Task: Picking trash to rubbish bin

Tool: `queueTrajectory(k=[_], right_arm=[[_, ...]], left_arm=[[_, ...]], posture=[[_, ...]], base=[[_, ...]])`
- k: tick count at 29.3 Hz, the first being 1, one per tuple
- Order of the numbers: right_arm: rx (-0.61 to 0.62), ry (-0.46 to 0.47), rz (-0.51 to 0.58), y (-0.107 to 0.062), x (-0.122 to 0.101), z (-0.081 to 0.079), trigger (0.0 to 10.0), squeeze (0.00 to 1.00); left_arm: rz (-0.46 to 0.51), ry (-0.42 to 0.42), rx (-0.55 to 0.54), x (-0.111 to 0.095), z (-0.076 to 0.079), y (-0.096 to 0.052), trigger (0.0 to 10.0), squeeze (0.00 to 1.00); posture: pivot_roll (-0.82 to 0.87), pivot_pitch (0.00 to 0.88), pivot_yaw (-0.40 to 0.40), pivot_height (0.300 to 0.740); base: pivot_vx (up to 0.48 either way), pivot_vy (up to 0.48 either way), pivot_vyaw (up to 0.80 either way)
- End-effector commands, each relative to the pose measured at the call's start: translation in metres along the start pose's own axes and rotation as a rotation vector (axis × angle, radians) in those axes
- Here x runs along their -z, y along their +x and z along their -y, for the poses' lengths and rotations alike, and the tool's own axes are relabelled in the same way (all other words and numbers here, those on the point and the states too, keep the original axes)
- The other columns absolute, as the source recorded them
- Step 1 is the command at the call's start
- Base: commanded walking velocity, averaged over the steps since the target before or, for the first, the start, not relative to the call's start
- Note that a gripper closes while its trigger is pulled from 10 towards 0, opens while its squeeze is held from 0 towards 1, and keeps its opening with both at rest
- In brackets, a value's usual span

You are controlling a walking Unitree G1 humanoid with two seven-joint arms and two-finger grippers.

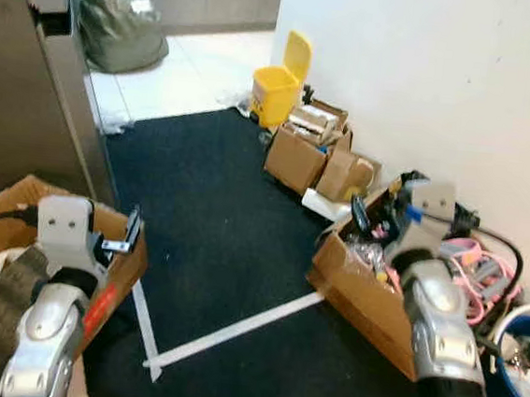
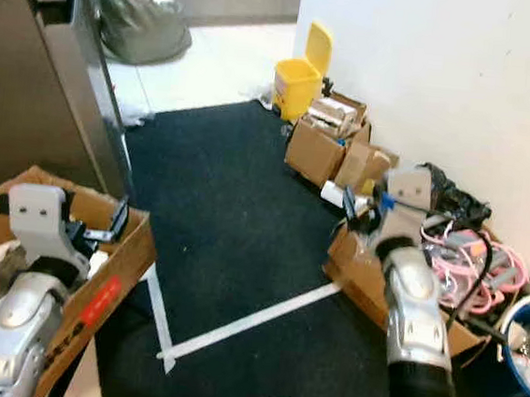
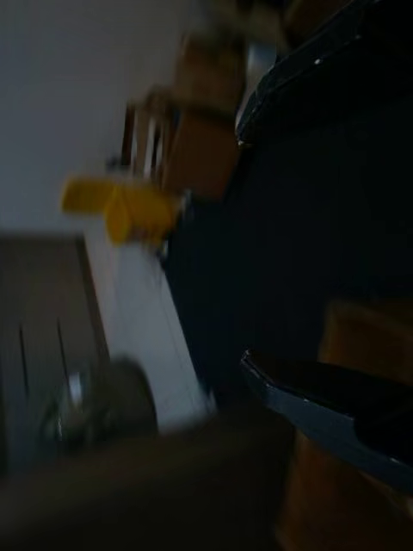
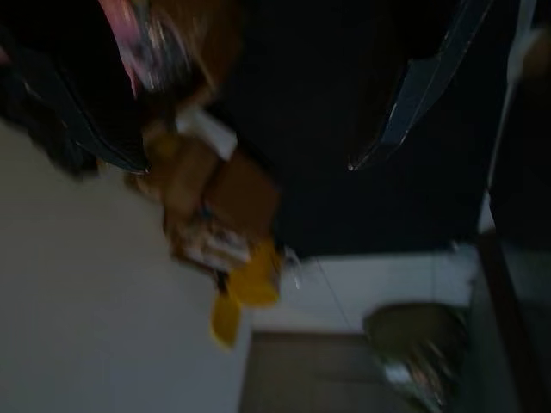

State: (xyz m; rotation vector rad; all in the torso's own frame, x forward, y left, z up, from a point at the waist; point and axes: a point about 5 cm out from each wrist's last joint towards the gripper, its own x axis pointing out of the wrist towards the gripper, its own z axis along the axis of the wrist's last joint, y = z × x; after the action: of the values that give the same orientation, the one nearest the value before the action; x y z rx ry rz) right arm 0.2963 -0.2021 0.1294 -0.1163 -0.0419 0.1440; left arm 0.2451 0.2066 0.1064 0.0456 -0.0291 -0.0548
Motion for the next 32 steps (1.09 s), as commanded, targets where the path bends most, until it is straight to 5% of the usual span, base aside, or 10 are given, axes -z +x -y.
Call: queueTrajectory(k=[1, 6, 11, 15, 24, 32], right_arm=[[-0.004, 0.025, 0.007, -0.004, -0.003, -0.001, 10.0, 0.00], [0.024, 0.027, 0.045, 0.013, -0.011, 0.008, 10.0, 0.00], [0.064, 0.046, 0.087, 0.022, -0.025, 0.022, 10.0, 0.00], [-0.019, 0.064, 0.046, 0.022, -0.014, -0.004, 10.0, 0.00], [-0.050, 0.062, 0.051, 0.027, -0.014, -0.009, 10.0, 0.00], [-0.144, 0.105, 0.050, 0.023, -0.013, -0.025, 10.0, 0.00]], left_arm=[[0.021, 0.003, 0.033, -0.007, 0.004, 0.003, 10.0, 0.00], [0.088, 0.001, 0.060, -0.024, 0.001, 0.028, 10.0, 0.00], [0.095, -0.021, 0.045, -0.027, -0.006, 0.026, 10.0, 0.00], [0.084, 0.002, 0.141, -0.024, 0.011, 0.030, 10.0, 0.00], [0.086, -0.028, 0.157, -0.024, 0.011, 0.031, 10.0, 0.00], [0.100, -0.134, 0.294, -0.025, 0.035, 0.025, 10.0, 0.00]], posture=[[0.02, 0.000, -0.011, 0.740], [0.02, 0.000, -0.008, 0.740], [0.02, 0.000, -0.007, 0.740], [0.02, 0.000, -0.011, 0.740], [0.02, 0.000, -0.010, 0.740], [0.02, 0.000, -0.008, 0.740]], base=[[0.000, 0.000, -0.79], [0.000, 0.000, -0.79], [0.000, 0.000, -0.79], [0.000, 0.000, -0.79], [0.000, 0.000, -0.79], [0.000, 0.000, -0.79]])
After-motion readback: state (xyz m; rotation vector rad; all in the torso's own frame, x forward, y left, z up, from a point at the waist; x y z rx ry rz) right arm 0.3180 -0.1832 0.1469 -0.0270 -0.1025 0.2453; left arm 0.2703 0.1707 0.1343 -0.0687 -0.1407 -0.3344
